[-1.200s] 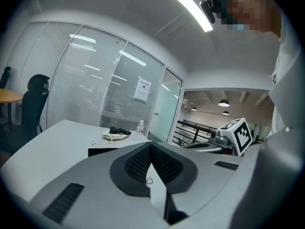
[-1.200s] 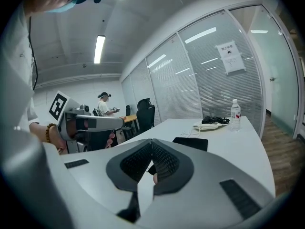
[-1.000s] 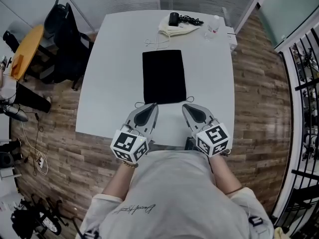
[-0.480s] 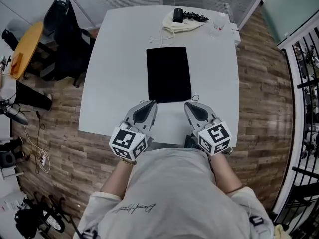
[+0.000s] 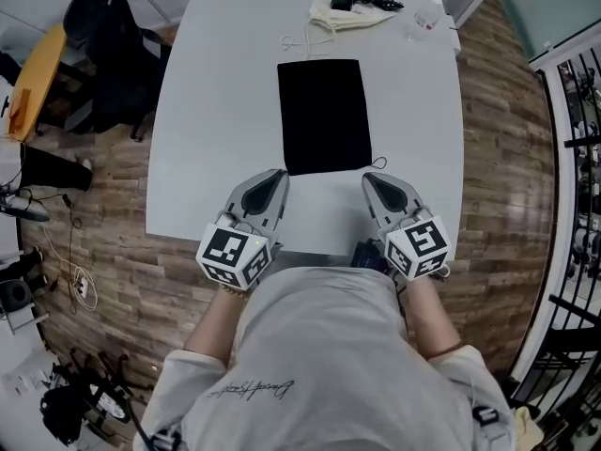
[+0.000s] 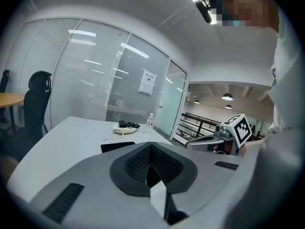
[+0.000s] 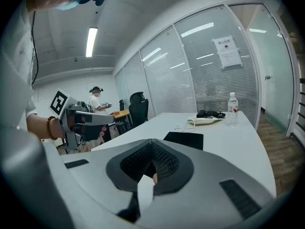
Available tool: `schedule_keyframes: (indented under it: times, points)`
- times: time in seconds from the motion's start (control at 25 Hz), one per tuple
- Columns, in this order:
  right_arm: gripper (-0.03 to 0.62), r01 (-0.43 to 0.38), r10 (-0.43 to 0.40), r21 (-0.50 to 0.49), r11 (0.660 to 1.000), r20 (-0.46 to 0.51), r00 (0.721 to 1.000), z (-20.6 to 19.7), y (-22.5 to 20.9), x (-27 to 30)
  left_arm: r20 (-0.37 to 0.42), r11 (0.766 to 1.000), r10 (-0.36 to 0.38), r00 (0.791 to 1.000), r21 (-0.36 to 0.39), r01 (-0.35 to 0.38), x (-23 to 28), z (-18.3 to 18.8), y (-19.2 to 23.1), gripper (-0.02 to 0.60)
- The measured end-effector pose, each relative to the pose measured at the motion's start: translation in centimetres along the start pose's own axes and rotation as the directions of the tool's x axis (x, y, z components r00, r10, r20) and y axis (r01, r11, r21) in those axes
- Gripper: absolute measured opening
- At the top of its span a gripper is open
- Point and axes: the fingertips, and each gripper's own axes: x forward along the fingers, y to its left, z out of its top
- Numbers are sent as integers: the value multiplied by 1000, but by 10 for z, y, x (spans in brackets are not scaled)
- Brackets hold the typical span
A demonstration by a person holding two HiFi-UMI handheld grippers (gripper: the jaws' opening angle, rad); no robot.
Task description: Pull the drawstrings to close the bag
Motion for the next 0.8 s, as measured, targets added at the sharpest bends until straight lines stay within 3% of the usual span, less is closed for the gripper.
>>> schedule_keyframes:
  times: [0.48, 0.8]
  points:
    - [22, 116, -116, -8, 993, -99, 988, -40, -46, -2, -91, 998, 45, 995, -32, -48, -4, -45, 40, 11]
    - [23, 165, -173, -60, 985, -185, 967, -81, -65, -7, -165, 998, 56, 985, 42, -50, -2, -82, 49, 11]
